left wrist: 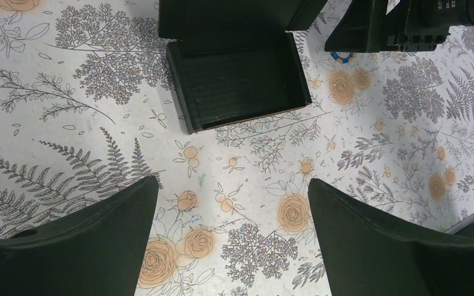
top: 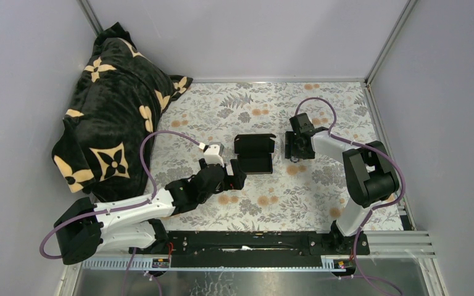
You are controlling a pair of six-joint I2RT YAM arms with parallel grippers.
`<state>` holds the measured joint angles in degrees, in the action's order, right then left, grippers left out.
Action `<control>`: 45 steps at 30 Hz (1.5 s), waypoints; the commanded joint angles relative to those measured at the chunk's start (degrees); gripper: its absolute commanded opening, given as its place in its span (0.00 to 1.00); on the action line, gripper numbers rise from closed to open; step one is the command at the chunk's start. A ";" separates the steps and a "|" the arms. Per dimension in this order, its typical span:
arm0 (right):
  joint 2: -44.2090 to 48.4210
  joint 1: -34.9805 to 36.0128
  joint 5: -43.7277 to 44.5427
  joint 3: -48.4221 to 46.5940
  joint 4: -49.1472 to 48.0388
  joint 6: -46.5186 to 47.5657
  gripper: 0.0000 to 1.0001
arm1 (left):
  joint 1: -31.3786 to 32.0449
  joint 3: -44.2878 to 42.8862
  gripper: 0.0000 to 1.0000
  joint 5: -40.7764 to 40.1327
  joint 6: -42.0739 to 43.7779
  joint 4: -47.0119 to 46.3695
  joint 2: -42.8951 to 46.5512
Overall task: Fold the paper box
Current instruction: Pick up the product from the center of the board.
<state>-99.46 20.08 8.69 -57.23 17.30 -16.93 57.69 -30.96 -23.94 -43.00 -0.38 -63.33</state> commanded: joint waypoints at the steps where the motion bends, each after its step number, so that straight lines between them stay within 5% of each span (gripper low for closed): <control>1: 0.24 -0.12 -1.48 0.62 -0.04 -0.43 0.66 | -0.30 0.57 0.98 -1.67 -0.04 -1.45 0.39; 18: -0.07 0.05 -3.05 1.42 -0.49 -1.02 0.50 | -0.25 1.17 0.98 -1.78 -0.33 -1.90 0.45; 25: 0.16 0.05 -3.32 1.38 -0.51 -1.06 0.35 | -0.30 1.18 0.98 -1.66 -0.33 -1.89 0.28; 45: 2.17 2.36 -3.14 -1.63 1.69 -0.91 0.35 | -0.30 1.43 0.99 -1.63 -0.39 -2.09 0.29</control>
<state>-99.26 20.95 7.84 -57.10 17.41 -16.97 57.69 -30.20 -23.94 -43.09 -0.43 -63.35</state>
